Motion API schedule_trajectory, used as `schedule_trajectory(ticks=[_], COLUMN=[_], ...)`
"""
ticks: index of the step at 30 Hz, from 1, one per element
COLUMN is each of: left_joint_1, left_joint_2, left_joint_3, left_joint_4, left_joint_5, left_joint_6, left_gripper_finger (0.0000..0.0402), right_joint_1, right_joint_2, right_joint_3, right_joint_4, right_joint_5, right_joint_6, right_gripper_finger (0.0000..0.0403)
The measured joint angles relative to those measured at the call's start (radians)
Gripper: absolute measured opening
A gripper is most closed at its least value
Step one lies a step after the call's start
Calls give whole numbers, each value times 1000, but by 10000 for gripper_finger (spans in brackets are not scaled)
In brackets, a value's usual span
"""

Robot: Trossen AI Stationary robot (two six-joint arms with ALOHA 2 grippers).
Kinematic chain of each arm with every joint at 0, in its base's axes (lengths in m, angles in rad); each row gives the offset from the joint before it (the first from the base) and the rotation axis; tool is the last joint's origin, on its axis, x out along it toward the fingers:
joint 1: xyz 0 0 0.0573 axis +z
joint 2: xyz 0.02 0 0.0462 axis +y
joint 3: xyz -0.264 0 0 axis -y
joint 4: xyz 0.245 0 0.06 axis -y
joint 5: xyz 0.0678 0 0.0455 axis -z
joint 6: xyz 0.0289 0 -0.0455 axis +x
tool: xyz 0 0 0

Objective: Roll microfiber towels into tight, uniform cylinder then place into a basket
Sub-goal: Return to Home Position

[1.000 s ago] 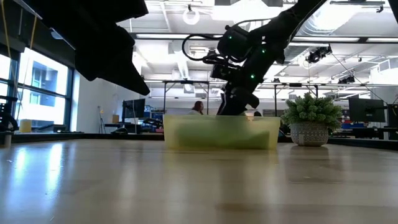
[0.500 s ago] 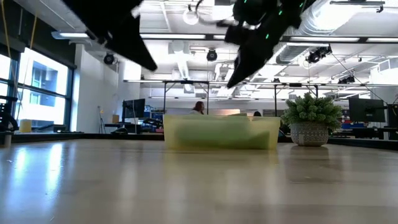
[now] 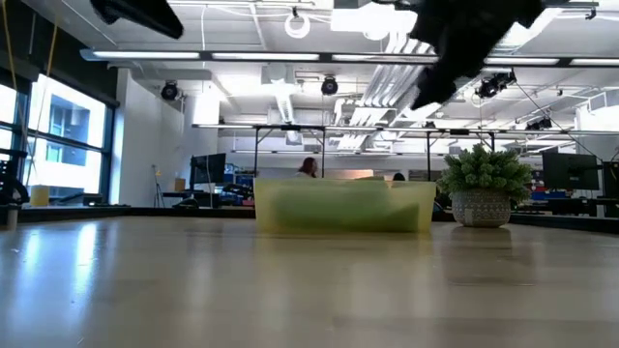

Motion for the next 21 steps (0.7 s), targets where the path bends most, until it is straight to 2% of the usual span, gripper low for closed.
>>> schedule_trajectory(ticks=[4, 10, 15, 21], left_joint_1=[-35, -10, 33, 78], left_joint_2=[-143, -329, -425, -464], left_joint_3=[-97, -236, -331, -452], left_joint_4=[7, 65, 117, 234], left_joint_5=[49, -36, -37, 12], left_joint_6=[6, -68, -66, -79], left_gripper_finger=[51, 51, 51, 51], right_joint_1=[64, 151, 195, 236], right_joint_2=[-124, -302, -427, -548], right_joint_3=[-239, -570, -749, -894], right_joint_4=[176, 503, 724, 945], right_joint_5=[6, 52, 125, 221], right_joint_6=[106, 321, 416, 407], right_gripper_finger=[199, 199, 199, 199])
